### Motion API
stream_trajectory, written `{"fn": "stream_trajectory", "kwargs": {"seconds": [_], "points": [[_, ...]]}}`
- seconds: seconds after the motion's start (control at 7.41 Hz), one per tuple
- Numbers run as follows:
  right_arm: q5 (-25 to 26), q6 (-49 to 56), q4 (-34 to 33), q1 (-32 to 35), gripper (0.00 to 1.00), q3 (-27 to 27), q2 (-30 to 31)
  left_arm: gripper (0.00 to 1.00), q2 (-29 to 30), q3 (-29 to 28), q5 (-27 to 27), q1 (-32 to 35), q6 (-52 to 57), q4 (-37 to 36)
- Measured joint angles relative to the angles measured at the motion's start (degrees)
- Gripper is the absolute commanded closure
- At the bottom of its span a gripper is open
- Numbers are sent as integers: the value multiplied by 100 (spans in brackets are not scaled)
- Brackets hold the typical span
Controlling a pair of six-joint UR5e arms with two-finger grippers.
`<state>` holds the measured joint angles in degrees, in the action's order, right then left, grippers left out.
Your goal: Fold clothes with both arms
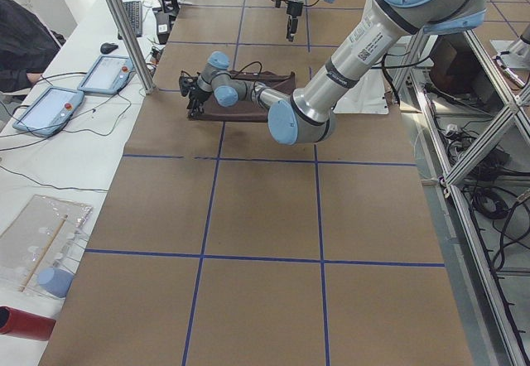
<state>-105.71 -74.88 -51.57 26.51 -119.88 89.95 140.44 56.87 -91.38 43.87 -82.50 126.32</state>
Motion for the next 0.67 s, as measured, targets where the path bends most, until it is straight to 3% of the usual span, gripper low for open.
{"fn": "stream_trajectory", "kwargs": {"seconds": [0.4, 0.67], "points": [[197, 89, -746, -6, 0, 319, -488, 0, -190, 982, -620, 116, 310, -1090], [355, 314, -1891, -94, 0, 859, -1616, 0, -629, 2123, -799, 117, 540, -1974]]}}
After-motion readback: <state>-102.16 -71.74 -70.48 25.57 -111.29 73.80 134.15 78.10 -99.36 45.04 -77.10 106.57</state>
